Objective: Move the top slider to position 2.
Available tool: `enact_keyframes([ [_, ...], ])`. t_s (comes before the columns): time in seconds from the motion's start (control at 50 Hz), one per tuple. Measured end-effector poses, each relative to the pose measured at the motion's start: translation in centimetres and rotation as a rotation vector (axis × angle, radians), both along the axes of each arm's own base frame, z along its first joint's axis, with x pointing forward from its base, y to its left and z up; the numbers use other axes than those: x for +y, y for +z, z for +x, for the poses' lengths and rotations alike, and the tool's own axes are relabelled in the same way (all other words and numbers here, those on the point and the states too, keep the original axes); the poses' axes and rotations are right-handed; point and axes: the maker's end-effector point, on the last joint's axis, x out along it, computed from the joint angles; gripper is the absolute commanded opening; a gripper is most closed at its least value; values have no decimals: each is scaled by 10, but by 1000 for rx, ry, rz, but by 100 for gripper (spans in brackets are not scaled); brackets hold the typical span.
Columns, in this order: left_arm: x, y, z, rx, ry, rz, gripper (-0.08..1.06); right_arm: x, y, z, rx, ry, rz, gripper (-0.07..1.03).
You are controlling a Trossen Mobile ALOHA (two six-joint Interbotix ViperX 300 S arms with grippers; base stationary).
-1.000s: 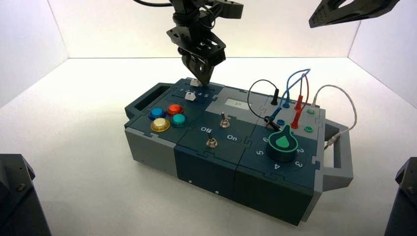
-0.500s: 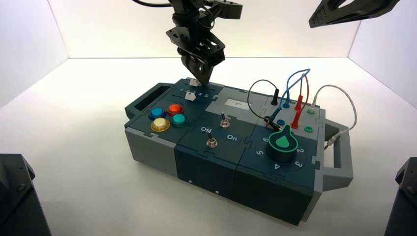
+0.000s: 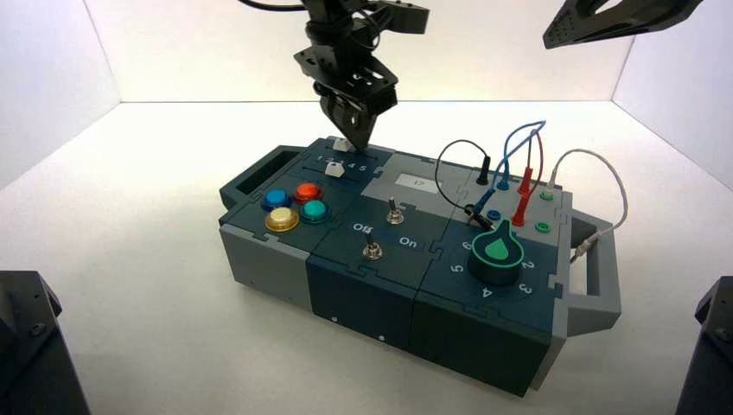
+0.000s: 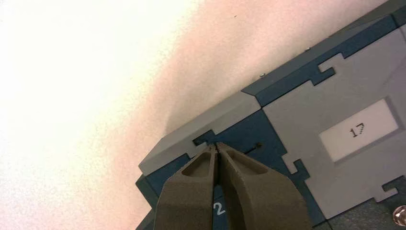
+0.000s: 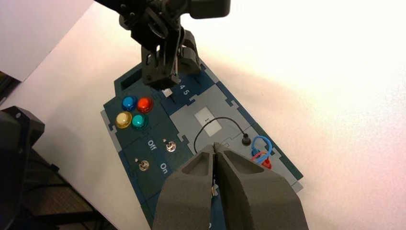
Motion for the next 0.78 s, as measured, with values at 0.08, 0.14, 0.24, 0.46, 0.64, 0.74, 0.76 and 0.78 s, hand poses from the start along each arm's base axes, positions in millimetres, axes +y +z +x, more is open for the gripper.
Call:
enact_keyframes([
  [0.08, -10, 4, -5, 0, -26, -2, -3, 0, 1, 0, -3, 0, 2, -2],
  [0.14, -17, 8, -9, -3, -46, -4, -3, 0, 2, -1, -6, 0, 6, -2],
  [0.24, -28, 18, -15, -13, -74, -16, -3, -1, 5, -2, -15, 0, 13, -2],
  [0.46, -51, 51, -20, -59, -108, -74, -3, -1, 10, -3, -36, 0, 30, -2],
  [0.64, -62, 72, -23, -80, -100, -116, -3, -2, 16, -5, -58, 0, 46, -2],
  [0.74, -70, 82, -27, -86, -109, -129, -3, -2, 19, -6, -70, 0, 56, -2],
  [0.76, -70, 82, -27, -87, -109, -130, -3, -3, 19, -6, -72, 0, 56, -2],
  [0.78, -71, 83, -27, -86, -111, -130, -3, -3, 20, -6, -73, 0, 57, -2],
])
